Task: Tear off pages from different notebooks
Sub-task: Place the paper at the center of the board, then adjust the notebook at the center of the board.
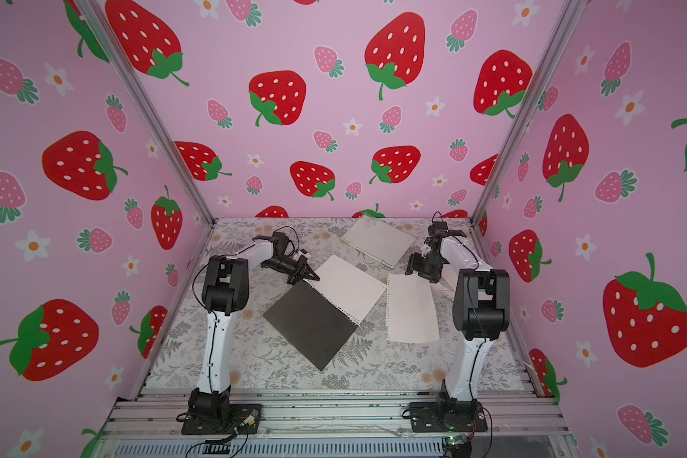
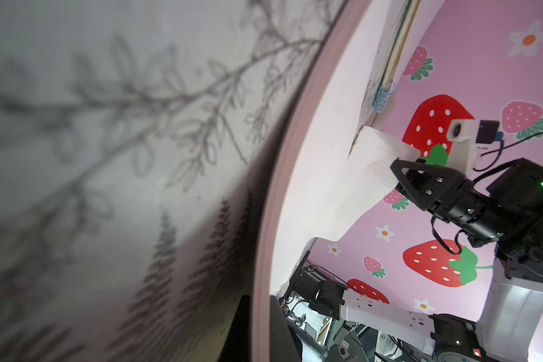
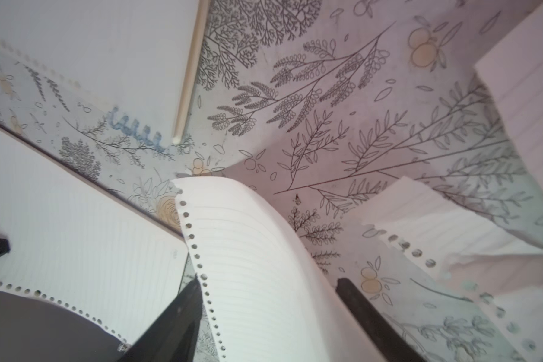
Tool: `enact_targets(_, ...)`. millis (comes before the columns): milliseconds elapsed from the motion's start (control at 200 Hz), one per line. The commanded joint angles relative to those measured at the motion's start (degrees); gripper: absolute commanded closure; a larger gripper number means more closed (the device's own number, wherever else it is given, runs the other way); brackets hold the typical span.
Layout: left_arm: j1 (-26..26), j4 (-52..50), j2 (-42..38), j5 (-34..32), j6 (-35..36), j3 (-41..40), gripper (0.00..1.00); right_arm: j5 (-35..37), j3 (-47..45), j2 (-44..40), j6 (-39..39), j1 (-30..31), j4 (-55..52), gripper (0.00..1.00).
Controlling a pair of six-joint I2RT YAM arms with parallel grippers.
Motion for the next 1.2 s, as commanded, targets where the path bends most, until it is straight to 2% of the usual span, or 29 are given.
enact_targets(0,-0.7,0.75,-1.03,1.74,-0.77,-0.61,1.0,7.4,0.08,-5.76,1.99,-0.45,4.73,0.26)
enact_targets(145,-0.7,3.67,-2.39,1.3,-2.61,-1.32,1.0,16.97,-0.83,-6.89,6.74,-3.95,6.22,0.25)
enact_targets(240,-0.61,3.89,-3.15,0.99,-2.95,-1.19,1.0,19.36,0.2,-3.85,8.98,-7.79,5.22,0.36)
enact_targets(390,-0.48,-4.11,-3.67,-5.26,1.99,1.73,1.0,17.68,2.8,2.99,9.86,-13.11,2.3,0.42)
enact_targets(545,-0.16,-11.59,-5.92,-13.46,6.64,0.74,1.0,16.33,3.1,7.37,10.3,-14.22,0.2,0.44)
enact_targets(795,1.56,-12.61,-11.94,-17.88,9.27,-7.29,1.0,8.36,-7.52,5.11,13.89,-14.17,4.06,0.44)
enact_targets(920,2.2,-14.89,-11.36,-19.87,11.22,-6.55,1.0,1.56,-16.44,1.77,16.72,-12.73,8.32,0.44)
enact_targets(1046,2.27,-16.68,-9.31,-21.32,11.86,-4.24,1.0,-3.78,-22.15,-2.97,18.88,-7.61,12.47,0.45)
enact_targets(1126,2.33,-17.67,-8.0,-22.35,12.26,-2.54,1.0,-1.46,-22.31,-6.87,19.28,-2.79,12.64,0.45)
enact_targets(1196,2.31,-17.84,-7.61,-23.38,12.91,-1.91,1.0,5.27,-20.88,-10.54,18.86,1.32,11.82,0.45)
